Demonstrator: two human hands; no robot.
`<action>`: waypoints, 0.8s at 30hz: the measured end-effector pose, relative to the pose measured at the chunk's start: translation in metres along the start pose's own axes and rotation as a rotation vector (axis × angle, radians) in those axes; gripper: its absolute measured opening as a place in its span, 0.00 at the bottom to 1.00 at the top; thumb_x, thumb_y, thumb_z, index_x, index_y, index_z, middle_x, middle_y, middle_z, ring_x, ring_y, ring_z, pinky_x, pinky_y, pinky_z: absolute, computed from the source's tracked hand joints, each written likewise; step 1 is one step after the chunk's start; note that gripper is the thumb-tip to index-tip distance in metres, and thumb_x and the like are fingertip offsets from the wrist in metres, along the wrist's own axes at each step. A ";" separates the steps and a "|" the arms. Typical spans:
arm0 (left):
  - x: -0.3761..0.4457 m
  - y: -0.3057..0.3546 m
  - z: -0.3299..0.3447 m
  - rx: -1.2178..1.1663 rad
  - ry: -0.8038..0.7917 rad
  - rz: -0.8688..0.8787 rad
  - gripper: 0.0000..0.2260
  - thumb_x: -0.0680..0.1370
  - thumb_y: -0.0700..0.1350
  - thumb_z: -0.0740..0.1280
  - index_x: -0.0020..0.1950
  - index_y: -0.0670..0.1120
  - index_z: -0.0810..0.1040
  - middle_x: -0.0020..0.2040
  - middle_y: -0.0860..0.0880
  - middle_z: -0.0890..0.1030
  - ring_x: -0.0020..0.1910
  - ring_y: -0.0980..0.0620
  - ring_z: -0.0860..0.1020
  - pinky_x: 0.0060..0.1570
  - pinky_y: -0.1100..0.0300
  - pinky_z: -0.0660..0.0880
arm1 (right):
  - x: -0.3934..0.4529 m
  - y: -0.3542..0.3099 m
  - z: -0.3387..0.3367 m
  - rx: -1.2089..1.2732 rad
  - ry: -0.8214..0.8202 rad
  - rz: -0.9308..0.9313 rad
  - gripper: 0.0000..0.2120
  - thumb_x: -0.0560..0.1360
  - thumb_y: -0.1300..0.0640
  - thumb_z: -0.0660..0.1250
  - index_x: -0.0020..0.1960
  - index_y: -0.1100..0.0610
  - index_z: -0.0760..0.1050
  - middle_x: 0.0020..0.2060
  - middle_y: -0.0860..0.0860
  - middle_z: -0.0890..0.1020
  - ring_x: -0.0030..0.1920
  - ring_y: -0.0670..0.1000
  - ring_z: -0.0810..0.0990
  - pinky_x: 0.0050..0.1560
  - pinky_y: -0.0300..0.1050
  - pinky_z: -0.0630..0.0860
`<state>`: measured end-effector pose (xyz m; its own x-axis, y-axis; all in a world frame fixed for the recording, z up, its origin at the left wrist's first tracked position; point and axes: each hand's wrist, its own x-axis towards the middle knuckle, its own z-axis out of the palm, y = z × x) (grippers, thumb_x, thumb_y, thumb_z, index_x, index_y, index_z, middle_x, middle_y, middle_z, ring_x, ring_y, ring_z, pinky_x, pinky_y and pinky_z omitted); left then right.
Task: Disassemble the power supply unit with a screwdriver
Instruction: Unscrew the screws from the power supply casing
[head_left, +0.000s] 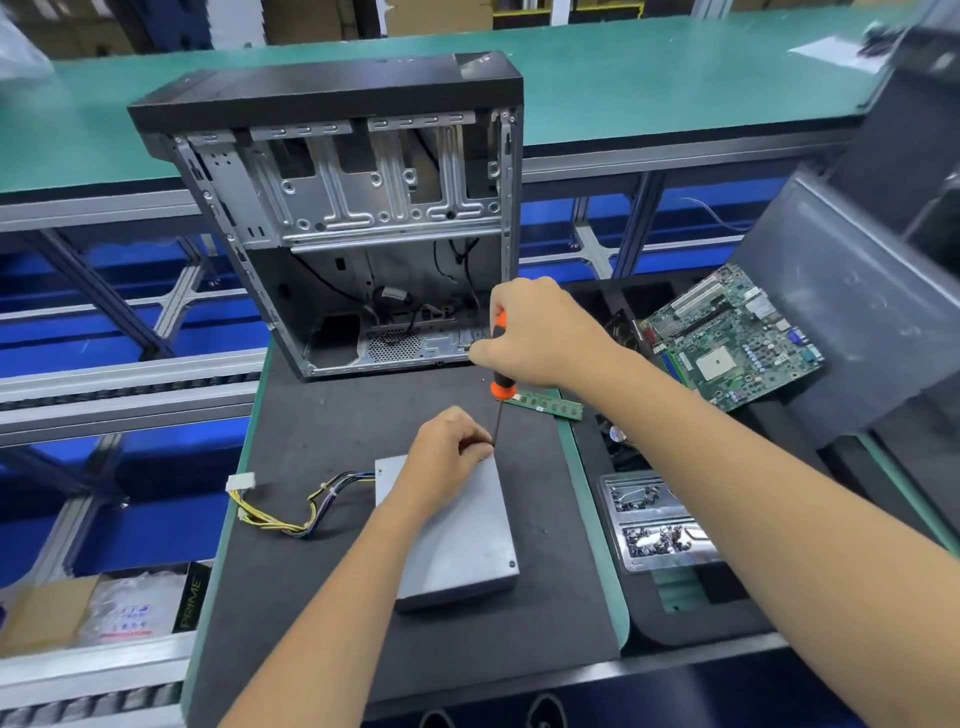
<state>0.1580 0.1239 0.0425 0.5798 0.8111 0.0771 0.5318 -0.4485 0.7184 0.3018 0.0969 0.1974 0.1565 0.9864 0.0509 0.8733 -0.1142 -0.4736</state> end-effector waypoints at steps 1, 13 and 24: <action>0.001 0.000 0.001 -0.004 0.005 0.000 0.01 0.72 0.37 0.72 0.43 0.42 0.83 0.43 0.49 0.78 0.42 0.53 0.76 0.46 0.66 0.70 | 0.000 0.001 0.000 0.007 0.000 0.004 0.11 0.66 0.54 0.69 0.38 0.60 0.70 0.32 0.57 0.69 0.33 0.52 0.62 0.31 0.45 0.61; -0.001 -0.007 0.004 -0.016 -0.004 0.027 0.04 0.74 0.36 0.70 0.41 0.43 0.81 0.43 0.52 0.77 0.43 0.57 0.75 0.46 0.71 0.70 | -0.002 0.001 0.001 0.043 -0.010 -0.013 0.14 0.68 0.52 0.68 0.39 0.59 0.66 0.30 0.53 0.67 0.30 0.50 0.60 0.28 0.43 0.59; -0.003 -0.008 0.004 -0.070 0.001 0.038 0.03 0.73 0.38 0.71 0.40 0.45 0.80 0.43 0.53 0.77 0.41 0.58 0.76 0.43 0.69 0.71 | 0.010 -0.011 -0.005 -0.188 -0.173 -0.101 0.20 0.74 0.48 0.64 0.32 0.57 0.61 0.24 0.51 0.69 0.24 0.52 0.69 0.25 0.40 0.61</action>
<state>0.1544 0.1234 0.0344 0.5980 0.7944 0.1063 0.4646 -0.4516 0.7617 0.2962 0.1076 0.2077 -0.0026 0.9976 -0.0687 0.9532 -0.0183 -0.3017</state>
